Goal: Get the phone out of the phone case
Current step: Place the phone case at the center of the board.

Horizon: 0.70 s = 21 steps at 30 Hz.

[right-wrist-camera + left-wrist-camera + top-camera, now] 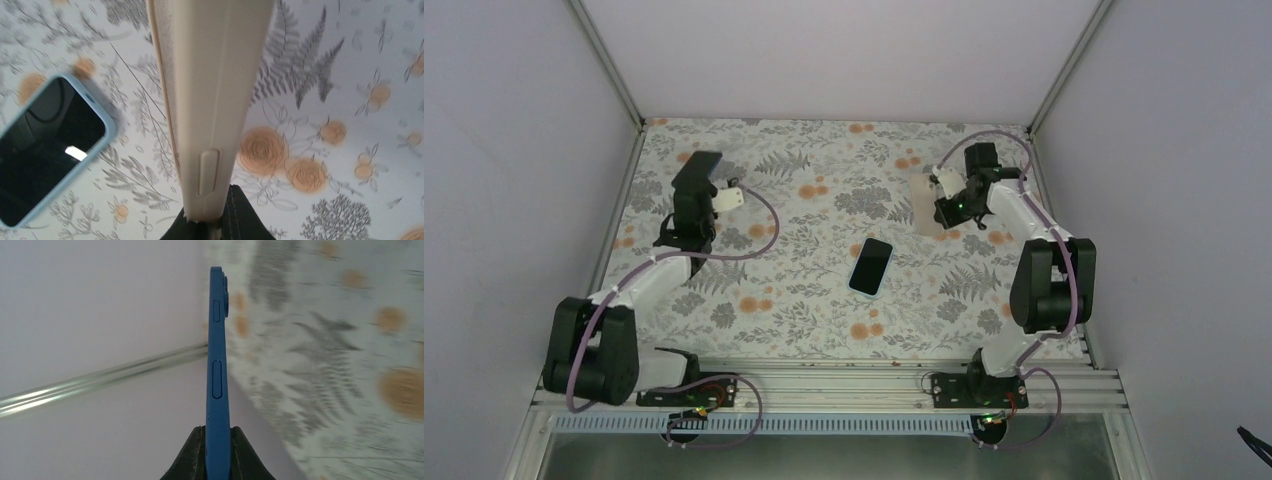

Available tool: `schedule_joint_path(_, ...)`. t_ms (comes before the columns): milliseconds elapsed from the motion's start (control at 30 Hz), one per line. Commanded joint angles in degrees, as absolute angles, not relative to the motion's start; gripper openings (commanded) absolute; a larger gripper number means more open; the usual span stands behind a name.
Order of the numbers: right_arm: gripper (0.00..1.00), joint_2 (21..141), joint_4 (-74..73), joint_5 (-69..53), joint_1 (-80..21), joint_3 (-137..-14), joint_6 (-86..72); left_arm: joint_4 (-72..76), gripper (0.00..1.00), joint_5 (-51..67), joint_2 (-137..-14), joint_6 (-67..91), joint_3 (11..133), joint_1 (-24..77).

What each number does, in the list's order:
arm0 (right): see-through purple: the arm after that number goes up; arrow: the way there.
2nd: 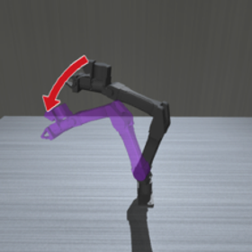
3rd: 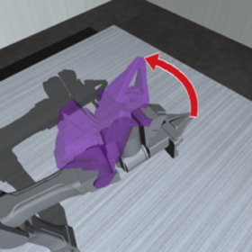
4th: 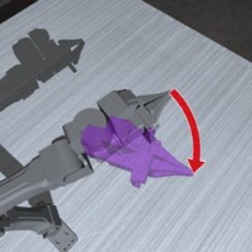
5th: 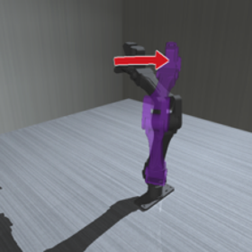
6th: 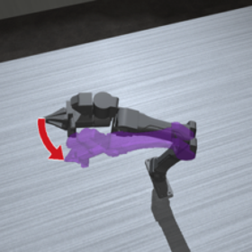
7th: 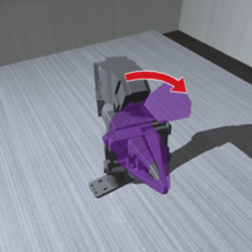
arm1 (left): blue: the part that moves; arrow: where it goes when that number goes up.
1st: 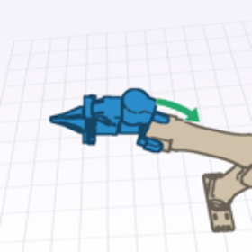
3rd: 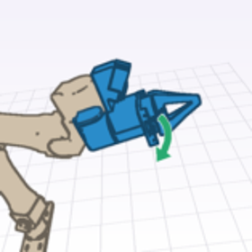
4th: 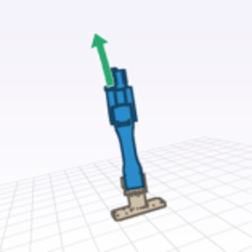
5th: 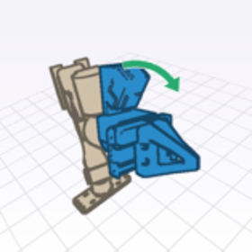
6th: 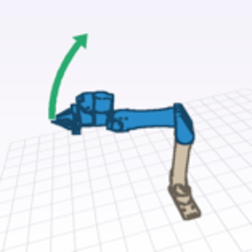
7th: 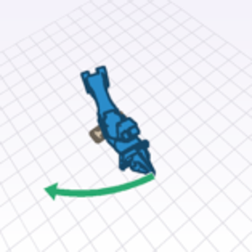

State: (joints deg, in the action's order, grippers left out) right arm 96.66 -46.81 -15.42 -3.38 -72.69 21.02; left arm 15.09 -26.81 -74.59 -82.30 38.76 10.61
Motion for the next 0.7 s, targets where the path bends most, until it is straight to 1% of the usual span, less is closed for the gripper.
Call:
schedule_joint_path(0, 0.03, 99.1, -46.0, -14.9, -0.2, -71.0, 21.9, 7.4, 0.02, -29.9, -79.7, -77.7, 39.2, 10.7)
schedule_joint_path(133, 0.03, 103.5, -46.3, -14.7, 2.3, -73.3, 20.0, 6.1, 0.02, -31.2, -84.2, -74.3, 37.0, 11.6)
schedule_joint_path(333, 0.04, 109.0, -47.8, -13.4, 4.4, -77.1, 18.4, -1.7, 0.02, -28.3, -84.9, -68.5, 34.7, 15.2)
schedule_joint_path(367, 0.05, 109.7, -48.1, -13.3, 4.5, -77.5, 18.3, -4.7, 0.02, -27.5, -84.6, -67.5, 34.7, 16.0)
schedule_joint_path(400, 0.14, 110.4, -48.3, -13.1, 4.7, -77.9, 18.2, -7.7, 0.03, -26.5, -84.6, -66.5, 35.1, 16.9)
schedule_joint_path(433, 0.28, 111.0, -48.6, -12.9, 4.9, -78.3, 18.2, -11.1, 0.15, -25.1, -84.7, -65.2, 35.9, 17.5)
schedule_joint_path(467, 0.37, 111.5, -48.9, -12.7, 5.0, -78.5, 18.3, -14.7, 0.30, -23.6, -85.0, -63.8, 36.8, 18.0)
schedule_joint_path(533, 0.51, 111.5, -48.9, -12.6, 5.3, -78.6, 18.5, -19.1, 0.44, -21.2, -85.2, -61.8, 37.9, 18.8)
schedule_joint_path(600, 0.62, 110.9, -48.8, -11.9, 5.7, -78.4, 18.4, -21.8, 0.59, -19.3, -84.2, -61.6, 37.8, 19.7)
schedule_joint_path(633, 0.66, 110.3, -48.7, -11.1, 6.0, -78.3, 18.4, -23.8, 0.63, -17.7, -83.3, -61.7, 37.9, 20.2)
schedule_joint_path(667, 0.68, 109.4, -48.6, -9.7, 6.2, -77.9, 18.5, -26.1, 0.69, -15.9, -82.1, -61.4, 38.4, 20.5)
